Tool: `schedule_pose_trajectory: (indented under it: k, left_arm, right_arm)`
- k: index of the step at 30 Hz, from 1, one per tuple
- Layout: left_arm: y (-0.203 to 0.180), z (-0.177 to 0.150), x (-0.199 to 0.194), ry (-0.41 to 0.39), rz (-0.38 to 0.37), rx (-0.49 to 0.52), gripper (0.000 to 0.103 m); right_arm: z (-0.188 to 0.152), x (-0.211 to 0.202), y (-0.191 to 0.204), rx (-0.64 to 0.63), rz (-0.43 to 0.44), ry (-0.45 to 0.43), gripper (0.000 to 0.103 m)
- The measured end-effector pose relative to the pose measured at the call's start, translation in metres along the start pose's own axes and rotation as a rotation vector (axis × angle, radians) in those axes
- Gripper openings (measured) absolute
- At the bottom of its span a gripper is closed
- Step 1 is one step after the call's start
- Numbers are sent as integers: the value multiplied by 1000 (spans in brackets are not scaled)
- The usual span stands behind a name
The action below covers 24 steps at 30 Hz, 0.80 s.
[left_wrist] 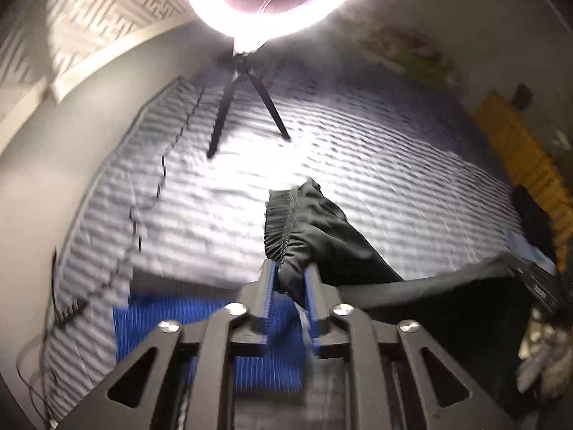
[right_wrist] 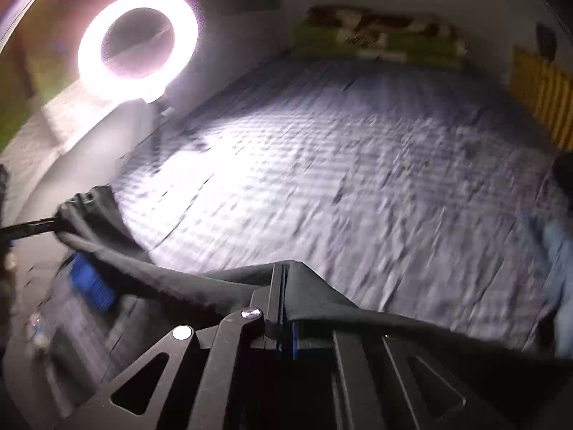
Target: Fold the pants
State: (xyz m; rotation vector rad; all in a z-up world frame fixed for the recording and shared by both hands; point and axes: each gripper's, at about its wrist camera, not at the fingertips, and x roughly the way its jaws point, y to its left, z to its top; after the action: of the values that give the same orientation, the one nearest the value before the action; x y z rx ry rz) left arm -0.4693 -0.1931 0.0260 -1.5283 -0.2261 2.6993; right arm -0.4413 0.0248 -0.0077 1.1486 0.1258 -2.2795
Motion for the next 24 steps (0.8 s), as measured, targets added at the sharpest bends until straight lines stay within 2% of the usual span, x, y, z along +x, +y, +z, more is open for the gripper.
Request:
schedule_pose_trajectory:
  k: [1,2,4,6,8,11,13,16,17,20,24]
  left_arm:
    - [-1,11,8,15,-4,-30,47]
    - [-4,16,13,22,-24,-46,54]
    - [-5,21,16,-1,-27,-62,55]
    - [1,18,20,-10,-39,-60,56]
    - [7,10,27,10,-25,-57,57]
    - [7,-15,43,55,-17,-13,57]
    - [6,-30,44,66,28,23,57]
    - [19,-59,42,71,25,46,57]
    - [22,-67,37,69,30,49,57]
    - [34,-91,18,57,52,74,57]
    - [63,-118,-2,66,37,49,57]
  right_arm:
    - [13,11,-5,0,-29,31,13]
    - [22,20,-9,2,-52,72,23]
    - [29,24,-17,13,-95,81,25]
    - [26,20,-22,5,-71,76,31]
    - [17,11,-26,-13,-87,41,31]
    - [0,5,-19,-85,-91,41,31]
    - [-11,4,3,-181,-46,41,31]
    - [-15,18,56,-320,43,49,33]
    - [-14,24,70,-350,62,51,36]
    - [-7,57,125,-443,117,59,38]
    - [6,109,190,-502,173,81,38]
